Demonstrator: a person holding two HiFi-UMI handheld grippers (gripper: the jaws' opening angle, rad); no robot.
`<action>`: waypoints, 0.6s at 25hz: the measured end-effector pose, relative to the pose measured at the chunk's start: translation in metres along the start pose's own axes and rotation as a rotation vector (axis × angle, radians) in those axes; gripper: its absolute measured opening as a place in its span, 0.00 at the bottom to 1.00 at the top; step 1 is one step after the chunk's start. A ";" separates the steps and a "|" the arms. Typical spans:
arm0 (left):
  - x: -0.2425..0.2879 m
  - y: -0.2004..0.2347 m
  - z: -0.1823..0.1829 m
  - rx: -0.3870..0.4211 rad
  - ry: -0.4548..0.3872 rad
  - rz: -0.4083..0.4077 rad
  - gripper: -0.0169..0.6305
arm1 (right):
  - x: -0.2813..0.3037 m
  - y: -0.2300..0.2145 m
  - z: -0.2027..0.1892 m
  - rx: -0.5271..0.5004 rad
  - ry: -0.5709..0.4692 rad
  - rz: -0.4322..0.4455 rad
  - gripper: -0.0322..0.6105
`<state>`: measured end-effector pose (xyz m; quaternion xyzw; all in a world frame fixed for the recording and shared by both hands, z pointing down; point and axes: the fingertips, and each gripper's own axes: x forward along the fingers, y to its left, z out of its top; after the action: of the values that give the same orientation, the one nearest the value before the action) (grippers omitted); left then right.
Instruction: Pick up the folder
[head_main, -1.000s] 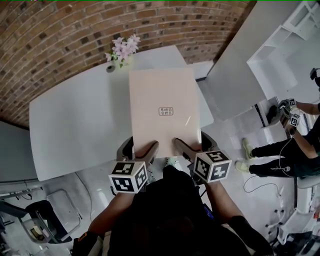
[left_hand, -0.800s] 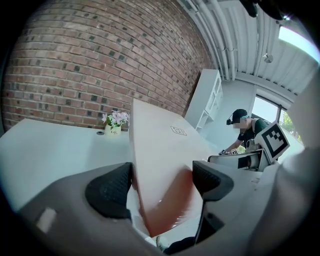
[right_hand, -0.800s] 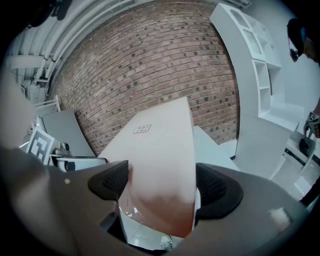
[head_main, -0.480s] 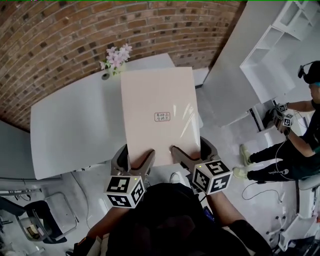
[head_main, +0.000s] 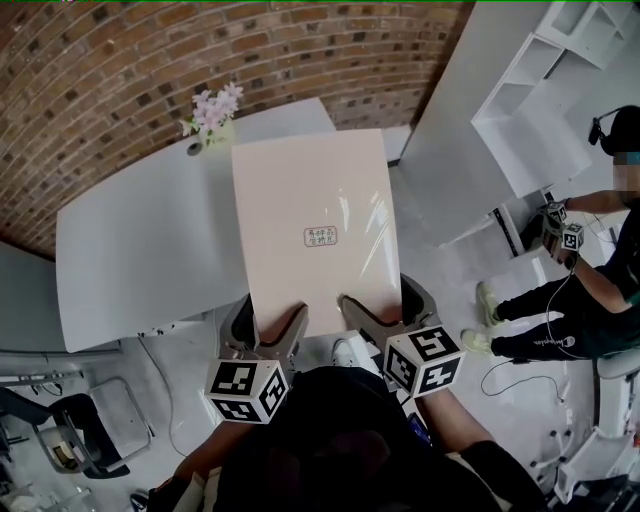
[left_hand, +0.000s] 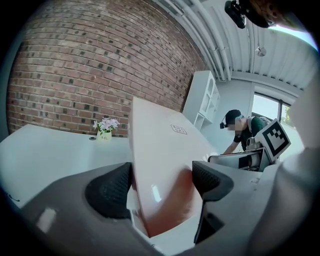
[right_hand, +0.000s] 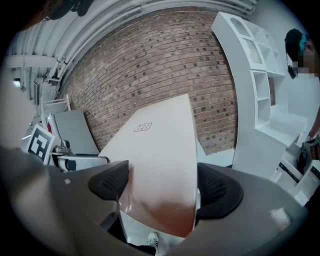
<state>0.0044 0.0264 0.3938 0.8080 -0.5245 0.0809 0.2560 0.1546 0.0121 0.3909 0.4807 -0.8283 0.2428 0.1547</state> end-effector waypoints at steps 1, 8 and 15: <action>0.000 -0.002 0.000 -0.004 -0.002 0.001 0.63 | -0.002 -0.001 0.001 -0.005 -0.001 0.000 0.70; -0.002 -0.007 -0.003 -0.003 -0.005 0.004 0.63 | -0.006 -0.003 -0.002 -0.001 -0.002 0.005 0.70; -0.002 -0.005 -0.005 0.001 0.003 -0.001 0.63 | -0.006 -0.001 -0.006 0.011 0.000 0.000 0.70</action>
<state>0.0087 0.0325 0.3953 0.8083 -0.5237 0.0823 0.2562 0.1588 0.0190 0.3934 0.4815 -0.8270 0.2473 0.1522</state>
